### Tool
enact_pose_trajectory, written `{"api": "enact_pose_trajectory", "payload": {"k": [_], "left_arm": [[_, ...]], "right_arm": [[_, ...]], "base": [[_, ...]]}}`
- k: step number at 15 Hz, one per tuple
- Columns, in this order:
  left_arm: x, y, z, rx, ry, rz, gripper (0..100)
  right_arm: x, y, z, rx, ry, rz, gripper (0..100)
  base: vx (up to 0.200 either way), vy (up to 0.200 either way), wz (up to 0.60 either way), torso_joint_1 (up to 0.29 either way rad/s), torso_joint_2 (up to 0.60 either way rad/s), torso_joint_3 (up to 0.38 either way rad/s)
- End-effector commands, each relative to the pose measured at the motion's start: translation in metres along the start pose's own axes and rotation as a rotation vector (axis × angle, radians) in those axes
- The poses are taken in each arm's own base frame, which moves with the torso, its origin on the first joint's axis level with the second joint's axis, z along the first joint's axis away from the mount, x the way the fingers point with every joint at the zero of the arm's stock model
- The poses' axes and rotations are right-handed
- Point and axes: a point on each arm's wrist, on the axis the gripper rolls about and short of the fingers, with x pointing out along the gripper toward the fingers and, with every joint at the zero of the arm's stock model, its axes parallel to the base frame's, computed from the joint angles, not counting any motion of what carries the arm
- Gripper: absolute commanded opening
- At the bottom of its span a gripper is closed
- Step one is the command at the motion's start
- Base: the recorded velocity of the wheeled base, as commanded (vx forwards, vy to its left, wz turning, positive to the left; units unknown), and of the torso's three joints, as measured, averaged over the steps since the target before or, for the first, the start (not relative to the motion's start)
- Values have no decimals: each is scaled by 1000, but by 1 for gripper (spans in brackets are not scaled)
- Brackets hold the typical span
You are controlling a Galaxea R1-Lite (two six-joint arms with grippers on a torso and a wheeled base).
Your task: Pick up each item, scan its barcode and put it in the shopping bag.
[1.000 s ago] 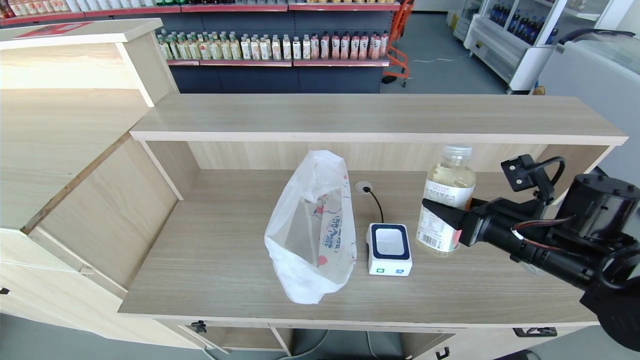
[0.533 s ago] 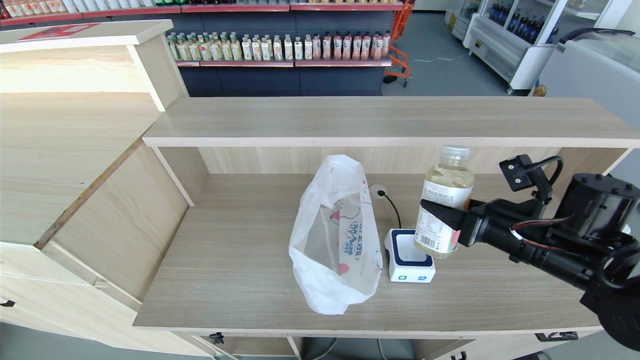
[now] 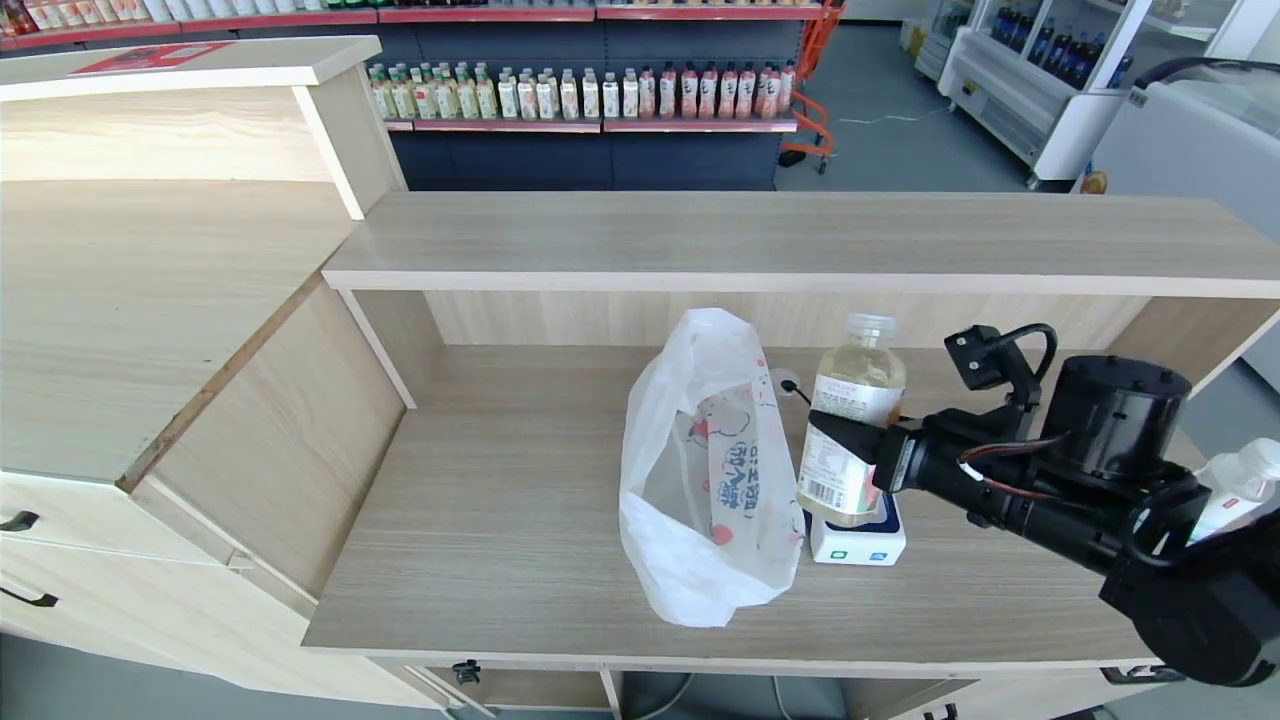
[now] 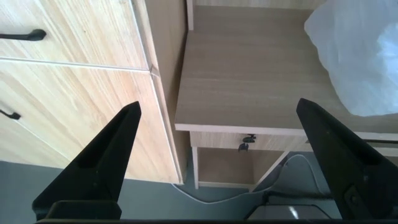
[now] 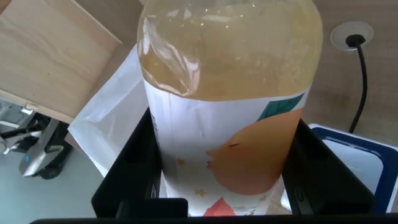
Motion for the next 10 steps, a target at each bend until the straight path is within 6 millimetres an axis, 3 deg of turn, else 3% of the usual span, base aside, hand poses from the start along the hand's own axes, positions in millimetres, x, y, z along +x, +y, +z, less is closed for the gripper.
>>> {"api": "enact_pose_trajectory", "payload": {"k": [1, 3, 4, 5, 10], "left_arm": [[0, 0, 0, -1, 0, 1, 100], [0, 0, 0, -1, 0, 1, 100], [0, 0, 0, -1, 0, 1, 100], [0, 0, 0, -1, 0, 1, 100], [0, 0, 0, -1, 0, 1, 100]], "right_arm": [[34, -5, -12, 46, 22, 15, 0], [57, -6, -20, 91, 35, 28, 0], [57, -6, -20, 91, 35, 28, 0], [73, 3, -34, 117, 71, 61, 0], [118, 27, -48, 132, 74, 145, 0]], "base": [[0, 0, 0, 0, 0, 0], [0, 0, 0, 0, 0, 0], [0, 0, 0, 0, 0, 0], [0, 0, 0, 0, 0, 0], [0, 0, 0, 0, 0, 0]]}}
